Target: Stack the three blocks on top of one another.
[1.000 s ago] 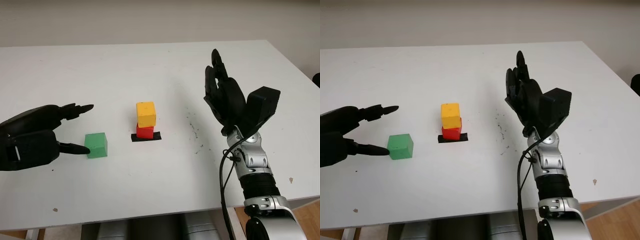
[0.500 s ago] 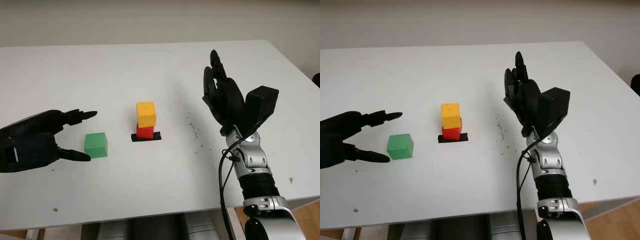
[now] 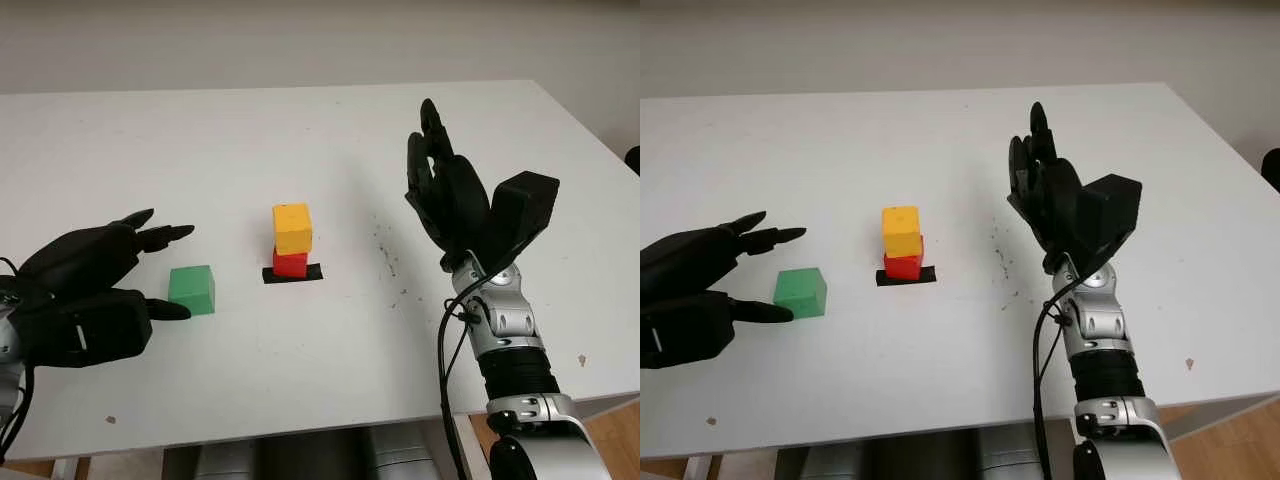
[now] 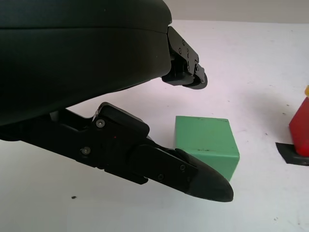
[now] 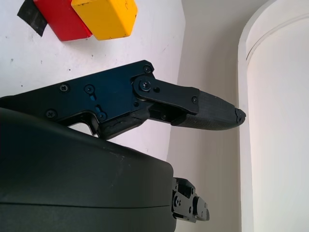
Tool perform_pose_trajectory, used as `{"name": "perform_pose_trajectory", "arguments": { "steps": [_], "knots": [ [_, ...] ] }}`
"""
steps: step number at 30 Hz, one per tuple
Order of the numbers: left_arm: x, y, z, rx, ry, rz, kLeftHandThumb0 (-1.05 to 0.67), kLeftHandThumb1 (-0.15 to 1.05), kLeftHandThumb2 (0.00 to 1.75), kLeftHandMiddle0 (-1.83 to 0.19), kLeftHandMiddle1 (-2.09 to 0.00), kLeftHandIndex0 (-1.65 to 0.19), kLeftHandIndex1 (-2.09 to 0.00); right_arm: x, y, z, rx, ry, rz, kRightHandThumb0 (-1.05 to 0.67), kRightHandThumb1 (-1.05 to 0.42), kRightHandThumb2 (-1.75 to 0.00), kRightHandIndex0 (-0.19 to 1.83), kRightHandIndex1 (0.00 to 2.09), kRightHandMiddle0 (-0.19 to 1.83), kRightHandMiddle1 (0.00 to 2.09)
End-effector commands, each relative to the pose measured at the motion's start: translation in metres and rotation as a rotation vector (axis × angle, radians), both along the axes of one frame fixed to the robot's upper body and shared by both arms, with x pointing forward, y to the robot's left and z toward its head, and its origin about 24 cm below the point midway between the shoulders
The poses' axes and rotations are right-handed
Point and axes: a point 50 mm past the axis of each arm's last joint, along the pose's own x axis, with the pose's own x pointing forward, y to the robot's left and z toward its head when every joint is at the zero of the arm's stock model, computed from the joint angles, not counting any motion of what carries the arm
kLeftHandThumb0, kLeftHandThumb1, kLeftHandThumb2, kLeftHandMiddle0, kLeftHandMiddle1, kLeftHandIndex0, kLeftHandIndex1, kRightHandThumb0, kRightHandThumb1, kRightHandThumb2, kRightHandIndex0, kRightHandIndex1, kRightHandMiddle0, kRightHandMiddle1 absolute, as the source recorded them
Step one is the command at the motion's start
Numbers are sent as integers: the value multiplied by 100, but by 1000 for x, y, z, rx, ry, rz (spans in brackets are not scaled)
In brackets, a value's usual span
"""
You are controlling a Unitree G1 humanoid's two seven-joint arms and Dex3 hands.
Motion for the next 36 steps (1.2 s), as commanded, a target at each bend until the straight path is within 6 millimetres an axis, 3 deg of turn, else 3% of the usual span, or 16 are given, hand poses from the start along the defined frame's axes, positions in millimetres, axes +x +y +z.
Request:
{"name": "perform_pose_trajectory", "arguments": {
  "steps": [1,13,23,26,27,30,36],
  "knots": [
    [-1,-4,-4,-25,16,-18,-76,97,5,-4,-6,-32,-12,0,0,6,3,-23,2,-70,-105,-66,-19,0,-19,0],
    [-2,-5,-10,-81,97,-31,-79,94,5,-3,-6,-33,-11,-1,0,7,10,-23,-2,-70,-105,-64,-19,0,-19,0],
    [0,-14,-26,223,-221,-34,-66,89,5,-20,-8,-47,-24,-1,0,7,4,-26,4,-70,-105,-65,-19,0,-19,0],
    [1,-16,-30,257,-274,-49,-60,88,5,-27,-6,-19,-95,-1,-1,7,1,-25,1,-70,-105,-65,-19,0,-19,0],
    [1,-17,-31,263,-284,-52,-59,88,5,-28,-6,-15,-106,-1,-1,7,0,-25,1,-70,-105,-65,-19,0,-19,0],
    [1,-19,-33,252,-300,-58,-56,88,5,-31,-7,-12,-122,-1,0,7,6,-22,3,-70,-105,-65,-19,0,-19,0],
    [0,-17,-38,148,-261,-56,-58,89,6,-30,-7,-9,-132,0,0,8,-2,-28,2,-69,-105,-65,-19,0,-19,0]
  ]
}}
